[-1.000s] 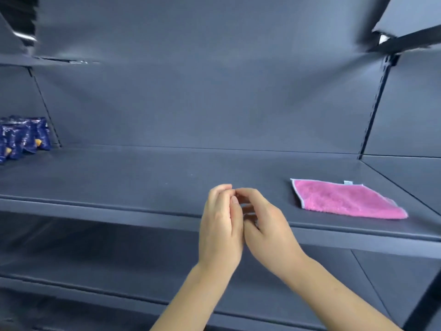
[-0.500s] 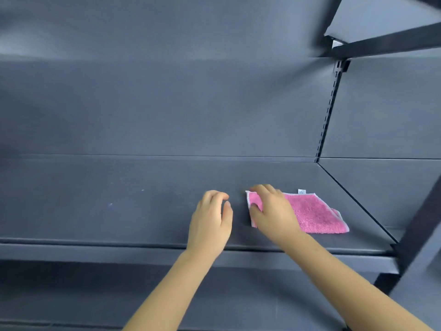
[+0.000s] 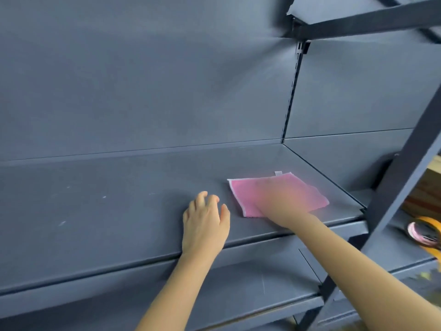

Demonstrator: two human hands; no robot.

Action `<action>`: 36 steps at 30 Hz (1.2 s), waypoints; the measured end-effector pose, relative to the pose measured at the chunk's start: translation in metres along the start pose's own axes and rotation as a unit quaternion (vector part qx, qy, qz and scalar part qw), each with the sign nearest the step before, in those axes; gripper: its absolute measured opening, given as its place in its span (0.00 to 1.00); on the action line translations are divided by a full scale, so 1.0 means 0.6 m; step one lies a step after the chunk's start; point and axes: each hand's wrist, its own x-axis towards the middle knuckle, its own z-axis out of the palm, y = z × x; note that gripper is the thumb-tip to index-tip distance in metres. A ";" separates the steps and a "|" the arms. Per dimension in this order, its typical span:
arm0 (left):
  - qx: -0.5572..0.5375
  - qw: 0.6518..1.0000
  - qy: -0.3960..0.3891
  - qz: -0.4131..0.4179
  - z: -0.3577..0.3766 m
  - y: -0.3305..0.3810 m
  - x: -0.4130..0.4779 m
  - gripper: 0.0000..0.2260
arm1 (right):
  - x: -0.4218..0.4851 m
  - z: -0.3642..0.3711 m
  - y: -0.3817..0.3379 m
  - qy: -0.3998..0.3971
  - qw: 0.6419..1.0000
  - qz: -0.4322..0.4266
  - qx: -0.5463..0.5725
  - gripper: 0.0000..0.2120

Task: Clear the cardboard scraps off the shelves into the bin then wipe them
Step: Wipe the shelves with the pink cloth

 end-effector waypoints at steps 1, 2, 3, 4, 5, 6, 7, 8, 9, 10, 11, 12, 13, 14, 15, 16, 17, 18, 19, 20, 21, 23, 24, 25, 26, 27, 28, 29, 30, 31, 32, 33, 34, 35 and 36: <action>-0.005 1.000 0.002 -0.001 0.000 -0.001 0.000 0.15 | -0.001 0.000 0.000 -0.002 1.000 0.000 0.002 0.25; -0.011 1.000 0.002 0.000 0.000 -0.001 -0.001 0.15 | -0.002 0.000 -0.001 -0.001 1.000 -0.001 0.004 0.25; -0.017 1.000 0.000 -0.003 -0.001 0.000 -0.002 0.15 | -0.002 0.001 0.000 0.001 1.000 -0.002 0.005 0.25; -0.023 1.000 -0.002 -0.005 -0.001 0.000 -0.003 0.15 | -0.002 0.003 0.001 0.004 1.000 -0.004 0.006 0.25; -0.026 1.000 -0.002 -0.005 -0.002 0.000 -0.003 0.15 | -0.001 0.005 0.002 0.008 1.000 -0.005 0.007 0.25; -0.029 1.000 0.000 -0.005 -0.004 0.001 -0.003 0.15 | 0.000 0.007 0.003 0.012 1.000 -0.006 0.007 0.25; -0.034 0.999 0.002 -0.006 -0.005 0.002 -0.004 0.15 | 0.001 0.009 0.004 0.016 1.000 -0.006 0.006 0.25; -0.041 0.999 0.004 -0.008 -0.005 0.003 -0.005 0.15 | 0.002 0.009 0.005 0.020 1.000 -0.006 0.005 0.25; -0.046 0.999 0.003 -0.010 -0.007 0.004 -0.005 0.14 | 0.002 0.010 0.006 0.023 1.000 -0.006 0.004 0.25; -0.047 0.999 0.001 -0.011 -0.008 0.004 -0.006 0.14 | 0.002 0.011 0.006 0.027 1.000 -0.007 0.002 0.25; -0.045 0.999 0.000 -0.011 -0.009 0.004 -0.007 0.14 | 0.002 0.013 0.006 0.032 0.999 -0.008 0.002 0.25; -0.042 0.999 0.000 -0.011 -0.010 0.002 -0.006 0.14 | 0.001 0.014 0.006 0.038 0.999 -0.010 0.001 0.25; -0.041 0.999 0.001 -0.012 -0.010 0.001 -0.005 0.14 | 0.001 0.017 0.006 0.043 0.999 -0.011 0.000 0.26; -0.042 0.999 0.001 -0.015 -0.009 0.000 -0.004 0.14 | 0.000 0.018 0.005 0.046 0.999 -0.011 -0.001 0.28; -0.042 0.999 0.001 -0.017 -0.009 0.000 -0.004 0.14 | 0.000 0.019 0.006 0.048 0.999 -0.011 0.001 0.32; -0.042 0.999 0.002 -0.019 -0.008 0.000 -0.005 0.14 | 0.000 0.020 0.006 0.050 0.999 -0.014 0.003 0.36; -0.042 0.999 0.003 -0.018 -0.008 -0.001 -0.005 0.14 | 0.001 0.021 0.006 0.052 0.999 -0.015 0.005 0.39; -0.047 0.999 0.006 -0.016 -0.008 -0.001 -0.005 0.14 | 0.002 0.022 0.006 0.054 0.998 -0.017 0.006 0.42; -0.055 0.998 0.010 -0.016 -0.009 -0.002 -0.005 0.14 | 0.003 0.023 0.006 0.058 0.998 -0.018 0.005 0.44; -0.064 0.998 0.014 -0.019 -0.009 -0.003 -0.006 0.14 | 0.002 0.022 0.006 0.059 0.998 -0.019 0.004 0.46; -0.072 0.997 0.017 -0.023 -0.010 -0.003 -0.008 0.14 | 0.002 0.023 0.006 0.059 0.998 -0.019 0.001 0.47; -0.080 0.996 0.021 -0.025 -0.011 -0.003 -0.012 0.13 | 0.001 0.023 0.007 0.060 0.998 -0.019 0.003 0.47; -0.081 0.996 0.022 -0.023 -0.011 -0.003 -0.014 0.13 | 0.000 0.022 0.007 0.060 0.998 -0.020 0.006 0.46; -0.081 0.996 0.023 -0.021 -0.012 -0.002 -0.015 0.13 | -0.001 0.020 0.007 0.058 0.998 -0.021 0.008 0.42; -0.080 0.996 0.023 -0.020 -0.012 -0.002 -0.016 0.13 | -0.003 0.019 0.007 0.056 0.998 -0.020 0.006 0.37; -0.079 0.996 0.024 -0.020 -0.013 -0.002 -0.017 0.13 | -0.003 0.018 0.007 0.053 0.998 -0.018 0.005 0.32; -0.080 0.996 0.024 -0.020 -0.013 -0.003 -0.017 0.13 | -0.005 0.016 0.007 0.053 0.998 -0.017 0.005 0.28; -0.080 0.996 0.023 -0.020 -0.013 -0.004 -0.017 0.13 | -0.006 0.016 0.006 0.054 0.998 -0.016 0.008 0.26; -0.080 0.996 0.024 -0.018 -0.013 -0.004 -0.017 0.13 | -0.007 0.015 0.006 0.054 0.998 -0.015 0.011 0.26; -0.076 0.997 0.023 -0.016 -0.012 -0.004 -0.017 0.13 | -0.007 0.015 0.006 0.052 0.998 -0.014 0.014 0.28; -0.071 0.997 0.022 -0.014 -0.011 -0.004 -0.017 0.13 | -0.007 0.014 0.005 0.052 0.998 -0.014 0.017 0.31; -0.063 0.998 0.020 -0.013 -0.010 -0.002 -0.016 0.13 | -0.007 0.014 0.004 0.050 0.998 -0.014 0.020 0.33; -0.053 0.998 0.017 -0.011 -0.008 -0.001 -0.015 0.13 | -0.007 0.013 0.003 0.050 0.998 -0.015 0.021 0.35; -0.042 0.999 0.014 -0.008 -0.007 0.000 -0.014 0.14 | -0.007 0.013 0.003 0.050 0.998 -0.016 0.021 0.35; -0.031 0.999 0.013 -0.004 -0.006 0.000 -0.013 0.14 | -0.007 0.012 0.004 0.049 0.998 -0.016 0.019 0.35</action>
